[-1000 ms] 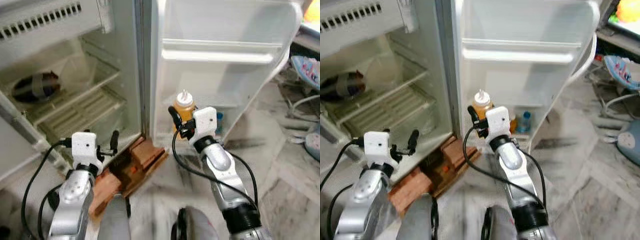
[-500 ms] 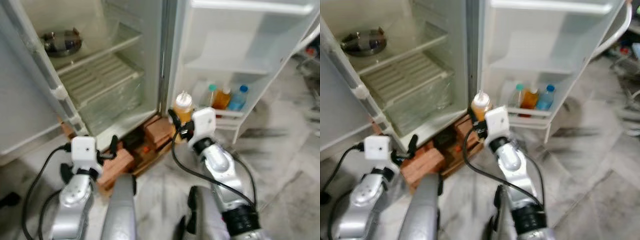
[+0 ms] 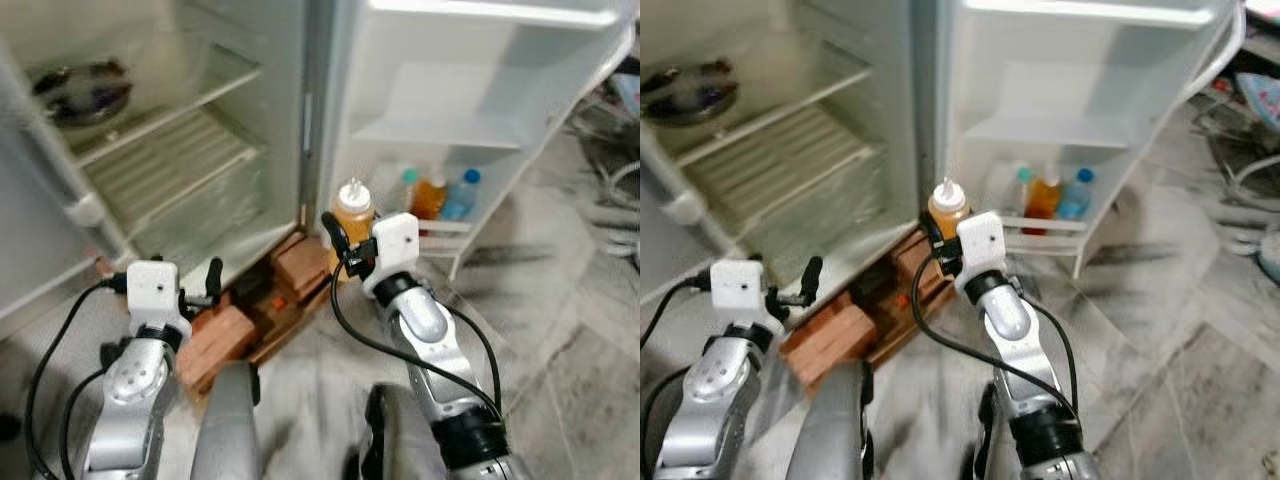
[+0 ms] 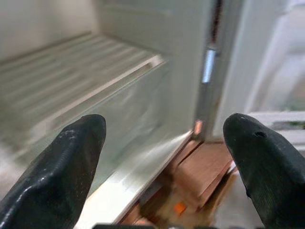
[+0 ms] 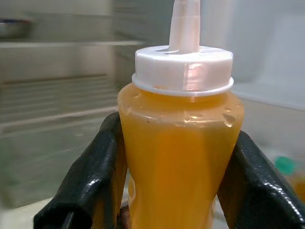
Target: Restocking fridge
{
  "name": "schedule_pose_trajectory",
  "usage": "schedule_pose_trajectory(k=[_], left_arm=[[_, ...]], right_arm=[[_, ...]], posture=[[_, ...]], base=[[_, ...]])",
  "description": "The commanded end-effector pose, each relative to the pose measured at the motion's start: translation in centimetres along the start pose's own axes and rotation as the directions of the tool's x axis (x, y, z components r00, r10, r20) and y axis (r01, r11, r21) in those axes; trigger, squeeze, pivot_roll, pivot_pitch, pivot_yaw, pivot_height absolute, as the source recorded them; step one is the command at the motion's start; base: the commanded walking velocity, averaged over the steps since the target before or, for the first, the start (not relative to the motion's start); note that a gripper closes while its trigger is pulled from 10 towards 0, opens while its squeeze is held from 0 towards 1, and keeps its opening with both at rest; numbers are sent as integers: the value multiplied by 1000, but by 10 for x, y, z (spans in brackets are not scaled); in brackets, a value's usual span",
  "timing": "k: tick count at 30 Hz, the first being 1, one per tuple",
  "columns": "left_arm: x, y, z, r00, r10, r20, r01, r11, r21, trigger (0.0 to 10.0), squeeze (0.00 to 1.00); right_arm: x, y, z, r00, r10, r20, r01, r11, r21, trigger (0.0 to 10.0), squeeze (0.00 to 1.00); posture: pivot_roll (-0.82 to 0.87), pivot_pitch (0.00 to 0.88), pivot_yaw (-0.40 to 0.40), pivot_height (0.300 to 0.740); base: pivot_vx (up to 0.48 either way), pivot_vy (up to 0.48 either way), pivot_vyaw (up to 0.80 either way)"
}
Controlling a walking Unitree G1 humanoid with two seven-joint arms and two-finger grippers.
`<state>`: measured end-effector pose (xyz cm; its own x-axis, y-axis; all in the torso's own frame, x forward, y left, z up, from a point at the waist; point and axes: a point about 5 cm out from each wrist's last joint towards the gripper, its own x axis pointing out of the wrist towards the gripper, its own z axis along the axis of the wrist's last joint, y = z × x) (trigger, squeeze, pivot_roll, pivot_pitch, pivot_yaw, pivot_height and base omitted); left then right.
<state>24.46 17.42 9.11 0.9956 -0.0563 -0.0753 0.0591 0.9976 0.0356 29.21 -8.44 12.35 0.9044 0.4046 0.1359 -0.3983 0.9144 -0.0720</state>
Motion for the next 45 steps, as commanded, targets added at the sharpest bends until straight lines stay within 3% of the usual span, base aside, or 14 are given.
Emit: schedule_pose_trajectory(k=[1,13,24,45], left_arm=[[-2,-4,-3,1000,-13,-13,13,1000,-3,10000,0],[-2,-5,-2,1000,-21,-5,21,1000,-6,10000,0],[0,-5,-3,1000,-15,-17,15,1000,-7,10000,0],[0,-6,-3,1000,-25,-16,25,1000,4,10000,0]], right_arm=[[-1,-7,1,1000,-22,3,22,1000,-9,10000,0],[0,-6,2,1000,-18,6,18,1000,-10,10000,0],[-1,-8,1,1000,-24,4,24,1000,-14,10000,0],[0,-7,0,1000,-24,2,24,1000,-15,10000,0]], posture=[[134,126,-31,605],[137,125,-31,605],[134,125,-30,605],[133,126,-28,605]], base=[[364,0,0],[316,0,0],[0,0,0],[274,236,0]])
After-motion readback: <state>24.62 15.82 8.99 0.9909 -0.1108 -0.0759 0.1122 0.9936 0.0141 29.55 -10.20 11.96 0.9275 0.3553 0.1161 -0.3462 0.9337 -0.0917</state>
